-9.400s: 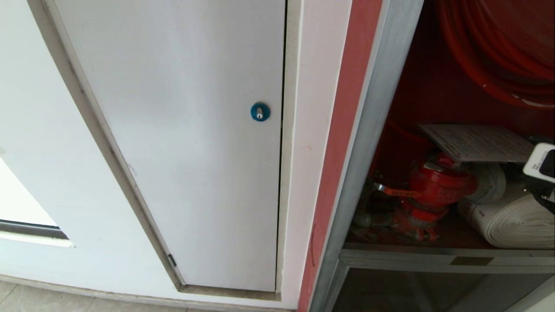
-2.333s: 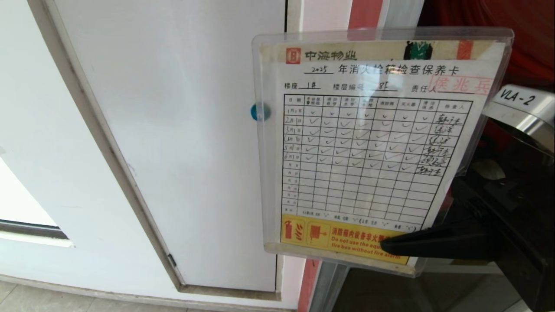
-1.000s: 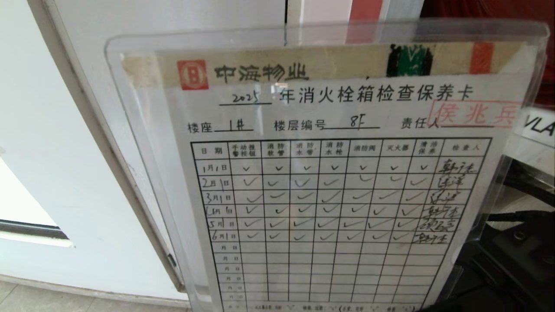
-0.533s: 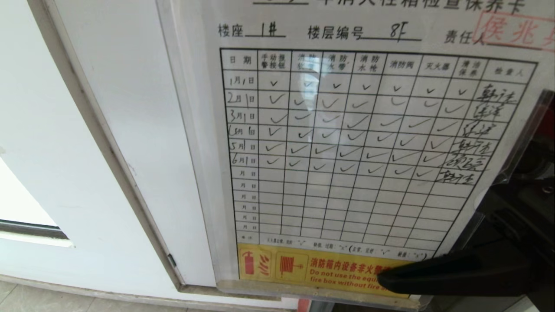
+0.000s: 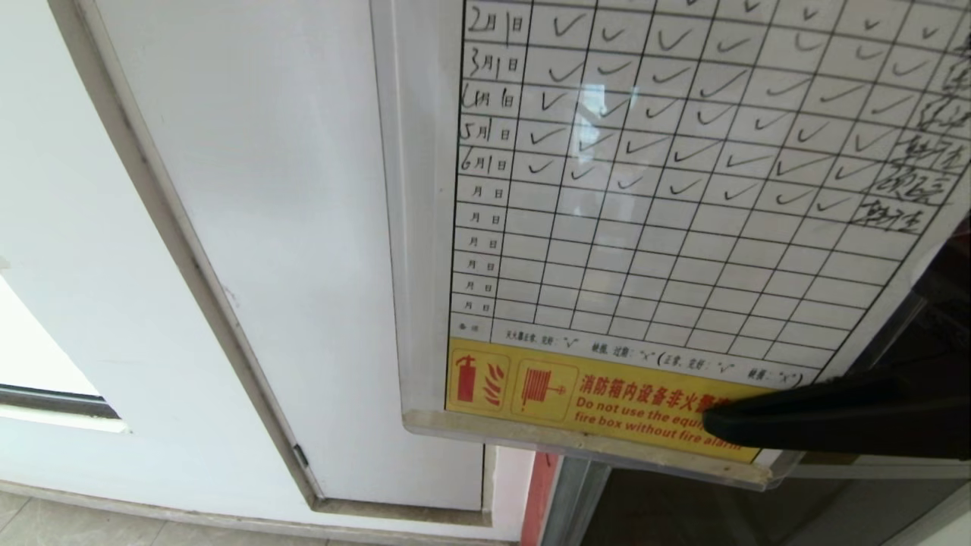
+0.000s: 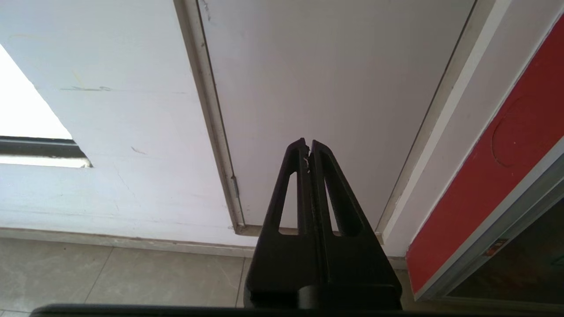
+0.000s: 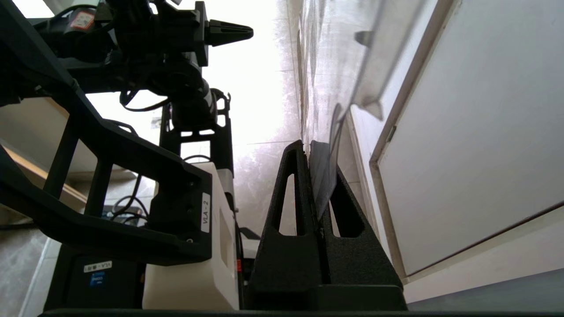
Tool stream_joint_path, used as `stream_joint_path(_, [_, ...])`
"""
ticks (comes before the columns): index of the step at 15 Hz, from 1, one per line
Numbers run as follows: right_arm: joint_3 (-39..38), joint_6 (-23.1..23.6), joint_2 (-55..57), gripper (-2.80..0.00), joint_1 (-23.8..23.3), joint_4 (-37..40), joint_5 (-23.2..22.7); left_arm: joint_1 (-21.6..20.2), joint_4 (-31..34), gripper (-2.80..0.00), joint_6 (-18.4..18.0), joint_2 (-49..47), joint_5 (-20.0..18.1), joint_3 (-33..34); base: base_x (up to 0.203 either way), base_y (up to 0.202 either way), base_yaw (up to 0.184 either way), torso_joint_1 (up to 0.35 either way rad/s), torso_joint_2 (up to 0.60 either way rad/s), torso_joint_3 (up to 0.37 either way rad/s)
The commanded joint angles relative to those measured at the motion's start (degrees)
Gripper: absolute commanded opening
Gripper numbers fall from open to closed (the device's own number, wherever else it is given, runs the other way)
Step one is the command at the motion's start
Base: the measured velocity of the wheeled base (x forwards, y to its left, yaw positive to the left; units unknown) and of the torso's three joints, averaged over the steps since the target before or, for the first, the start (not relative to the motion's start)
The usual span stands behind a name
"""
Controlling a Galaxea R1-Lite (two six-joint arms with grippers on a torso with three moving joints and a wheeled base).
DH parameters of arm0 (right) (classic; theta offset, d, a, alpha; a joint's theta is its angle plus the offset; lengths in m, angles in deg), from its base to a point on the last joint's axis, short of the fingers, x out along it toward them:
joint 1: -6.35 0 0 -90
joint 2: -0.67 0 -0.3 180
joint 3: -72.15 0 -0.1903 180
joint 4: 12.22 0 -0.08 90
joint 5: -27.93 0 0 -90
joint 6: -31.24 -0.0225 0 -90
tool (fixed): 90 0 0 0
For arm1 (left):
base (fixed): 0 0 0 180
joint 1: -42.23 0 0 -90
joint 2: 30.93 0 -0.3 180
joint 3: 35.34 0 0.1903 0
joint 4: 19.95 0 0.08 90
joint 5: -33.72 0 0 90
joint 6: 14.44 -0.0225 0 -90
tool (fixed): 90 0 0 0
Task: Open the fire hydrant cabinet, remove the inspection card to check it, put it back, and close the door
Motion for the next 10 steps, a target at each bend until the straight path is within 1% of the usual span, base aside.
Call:
stream_joint_path(1, [0.1, 0.0, -0.5, -2.8, 0.0, 0.4, -0.2, 0.0, 0.0, -2.8, 0.1, 0.0, 0.0, 0.0, 0.0, 0.0, 0.0, 0.0, 0.0, 0.0])
stream_joint_path(2, [-0.1, -1.0, -0.8, -2.8, 0.0, 0.4, -0.2, 0.0, 0.0, -2.8, 0.0, 0.0, 0.0, 0.0, 0.0, 0.0, 0.0, 0.0, 0.0, 0.0])
stream_joint_path(4, [-0.7, -5.4, -2.0, -2.8, 0.0, 0.1, -0.2, 0.0, 0.0, -2.8, 0.0, 0.0, 0.0, 0.0, 0.0, 0.0, 0.0, 0.0, 0.0, 0.0])
stream_joint_path(5, [-1.4, -6.3, -2.5, -2.8, 0.0, 0.0, -0.2, 0.0, 0.0, -2.8, 0.0, 0.0, 0.0, 0.1, 0.0, 0.0, 0.0, 0.0, 0.0, 0.0])
stream_joint_path(10, [-5.3, -6.5, -2.3, -2.8, -0.9, -0.1, -0.4, 0.0, 0.0, -2.8, 0.0, 0.0, 0.0, 0.0, 0.0, 0.0, 0.0, 0.0, 0.0, 0.0])
